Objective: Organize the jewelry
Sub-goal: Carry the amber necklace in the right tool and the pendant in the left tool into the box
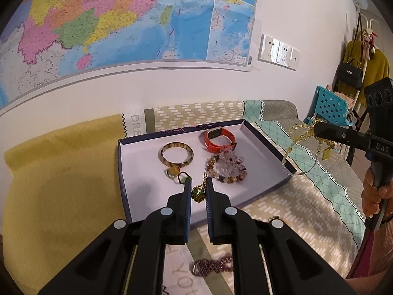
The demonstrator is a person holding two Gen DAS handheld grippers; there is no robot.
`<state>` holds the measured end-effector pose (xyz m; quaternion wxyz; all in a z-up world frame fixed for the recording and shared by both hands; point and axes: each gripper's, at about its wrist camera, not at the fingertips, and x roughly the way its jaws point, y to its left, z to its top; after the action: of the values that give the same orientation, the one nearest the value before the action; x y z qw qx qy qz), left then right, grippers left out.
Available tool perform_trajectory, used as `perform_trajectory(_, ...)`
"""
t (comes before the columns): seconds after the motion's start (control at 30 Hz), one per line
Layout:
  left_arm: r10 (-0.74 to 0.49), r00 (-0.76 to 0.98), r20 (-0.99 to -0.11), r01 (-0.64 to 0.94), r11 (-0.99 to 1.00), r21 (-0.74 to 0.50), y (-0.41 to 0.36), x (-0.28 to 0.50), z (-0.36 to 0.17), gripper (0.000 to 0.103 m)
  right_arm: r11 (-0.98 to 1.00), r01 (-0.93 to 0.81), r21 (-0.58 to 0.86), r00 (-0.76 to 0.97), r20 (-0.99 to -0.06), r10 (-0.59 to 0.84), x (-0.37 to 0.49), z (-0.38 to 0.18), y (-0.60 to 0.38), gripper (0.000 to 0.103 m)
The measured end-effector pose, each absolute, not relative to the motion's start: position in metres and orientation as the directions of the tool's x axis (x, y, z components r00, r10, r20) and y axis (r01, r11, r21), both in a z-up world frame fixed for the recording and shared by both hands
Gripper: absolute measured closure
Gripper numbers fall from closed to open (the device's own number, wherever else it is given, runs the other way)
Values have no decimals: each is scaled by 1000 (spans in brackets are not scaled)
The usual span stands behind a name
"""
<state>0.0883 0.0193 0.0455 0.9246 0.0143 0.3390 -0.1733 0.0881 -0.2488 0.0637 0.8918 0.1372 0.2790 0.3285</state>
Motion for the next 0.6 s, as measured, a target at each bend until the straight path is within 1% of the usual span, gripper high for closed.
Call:
perform_trajectory(0.2,-295,698,-652,312,945,-94,17,108,38,94,748,-499,437,615,-430,661,109,54,-238,88)
perform_trajectory(0.23,-290,695,-658,308,947,-93,16,112,35,94,746,-500,440,609,-433,664,113,52,-237,92)
perform_trajectory(0.3,-288,687,-667,306,947,-95,15,118,31,94,749,-491,444,605,-445,660,121,48,-233,92)
perform_trajectory(0.33,-283,685,-672,301,949,-94,14,122,29,94,747,-491,447,602,-446,663,124,46,-232,100)
perform_trajectory(0.37,-282,681,-676,299,950,-94,13,124,28,94,748,-490,448,600,-449,662,126,45,-230,102)
perform_trajectory(0.6,-267,655,-707,291,953,-90,6,142,12,94,755,-478,449,583,-481,655,140,31,-226,102)
